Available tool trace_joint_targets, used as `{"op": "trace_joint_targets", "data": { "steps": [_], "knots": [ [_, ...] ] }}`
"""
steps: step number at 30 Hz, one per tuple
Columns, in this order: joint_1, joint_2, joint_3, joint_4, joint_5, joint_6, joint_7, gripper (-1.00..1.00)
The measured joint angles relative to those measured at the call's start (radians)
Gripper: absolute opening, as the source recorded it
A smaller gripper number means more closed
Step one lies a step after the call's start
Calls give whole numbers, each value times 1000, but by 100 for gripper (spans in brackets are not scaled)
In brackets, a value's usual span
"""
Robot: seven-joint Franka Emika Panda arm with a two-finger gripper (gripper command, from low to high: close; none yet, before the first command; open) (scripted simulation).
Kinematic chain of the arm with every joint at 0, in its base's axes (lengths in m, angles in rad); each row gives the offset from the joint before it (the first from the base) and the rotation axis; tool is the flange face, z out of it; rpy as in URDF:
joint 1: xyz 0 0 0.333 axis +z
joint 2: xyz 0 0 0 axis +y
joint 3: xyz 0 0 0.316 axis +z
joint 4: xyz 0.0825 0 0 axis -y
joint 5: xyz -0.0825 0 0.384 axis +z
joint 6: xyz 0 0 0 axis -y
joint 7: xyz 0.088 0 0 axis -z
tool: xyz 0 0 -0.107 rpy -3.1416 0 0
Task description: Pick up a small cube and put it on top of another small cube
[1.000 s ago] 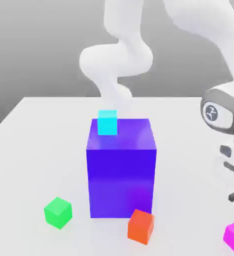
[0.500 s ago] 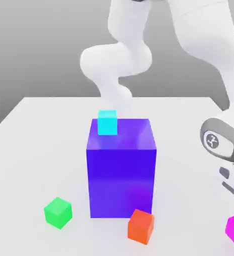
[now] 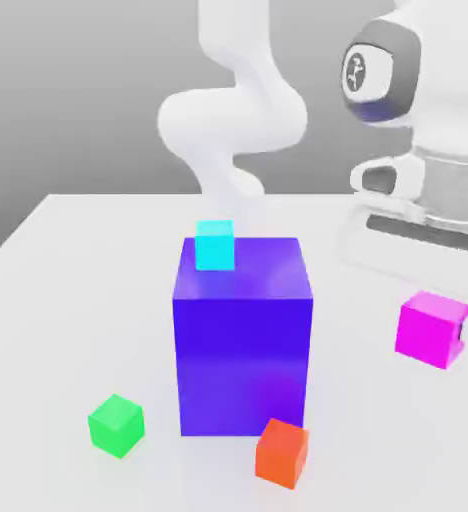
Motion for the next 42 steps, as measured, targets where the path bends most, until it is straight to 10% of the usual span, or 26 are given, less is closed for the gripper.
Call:
{"op": "trace_joint_targets", "data": {
  "steps": [20, 42],
  "knots": [
    [-107, -302, -368, -166, -103, -110, -1088, -100],
    [-37, 10, -696, -352, -37, 282, -2168, -100]
  ]
}}
